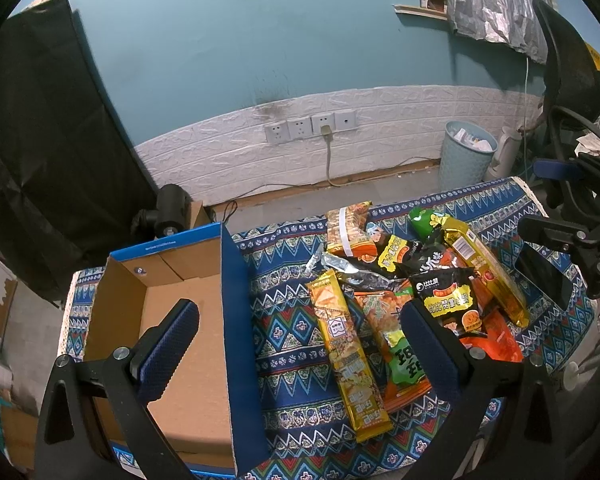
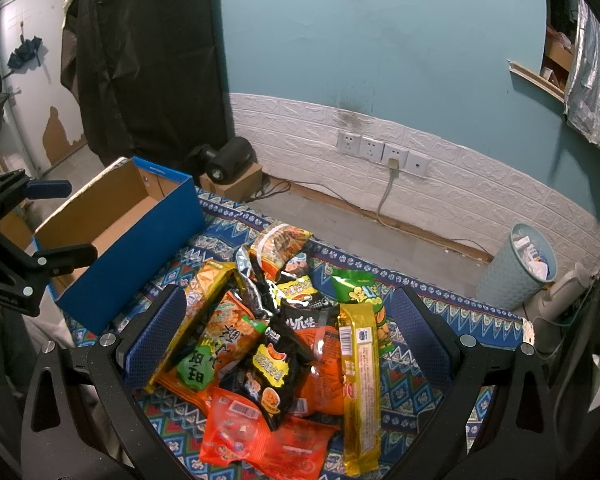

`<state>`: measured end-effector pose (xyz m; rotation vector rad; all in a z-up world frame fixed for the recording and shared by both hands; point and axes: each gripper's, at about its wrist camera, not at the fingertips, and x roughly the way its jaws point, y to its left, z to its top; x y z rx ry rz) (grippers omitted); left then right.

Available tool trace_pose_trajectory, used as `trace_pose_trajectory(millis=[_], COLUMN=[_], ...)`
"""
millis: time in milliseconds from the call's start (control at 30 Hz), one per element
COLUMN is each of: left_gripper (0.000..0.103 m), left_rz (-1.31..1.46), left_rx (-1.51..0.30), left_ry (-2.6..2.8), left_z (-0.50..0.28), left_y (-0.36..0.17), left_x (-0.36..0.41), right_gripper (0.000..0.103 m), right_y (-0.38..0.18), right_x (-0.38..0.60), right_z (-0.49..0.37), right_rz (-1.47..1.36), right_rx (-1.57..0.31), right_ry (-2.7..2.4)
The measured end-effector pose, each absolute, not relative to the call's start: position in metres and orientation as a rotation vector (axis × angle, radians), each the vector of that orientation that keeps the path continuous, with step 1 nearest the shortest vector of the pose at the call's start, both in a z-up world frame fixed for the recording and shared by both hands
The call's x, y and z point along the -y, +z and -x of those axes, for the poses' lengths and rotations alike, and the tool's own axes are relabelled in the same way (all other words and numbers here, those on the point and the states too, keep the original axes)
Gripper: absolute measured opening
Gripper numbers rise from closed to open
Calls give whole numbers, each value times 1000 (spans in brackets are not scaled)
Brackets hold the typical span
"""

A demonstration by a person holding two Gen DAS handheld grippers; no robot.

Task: Organize snacks

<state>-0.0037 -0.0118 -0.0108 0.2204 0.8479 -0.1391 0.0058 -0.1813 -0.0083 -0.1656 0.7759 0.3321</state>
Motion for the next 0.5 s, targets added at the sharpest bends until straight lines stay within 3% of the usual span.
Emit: trace_pose_trajectory(millis=[500], left_gripper=[102], left_rz=[-223], left_rx=[-852], left_ry=[-143], left_z=[8], left_y=[-14], left_x=[14], right_gripper=[100], right_y=[-8], right_x=[182], right_z=[-6], right_rz=[166], right_rx=[-777], right_ry=[331])
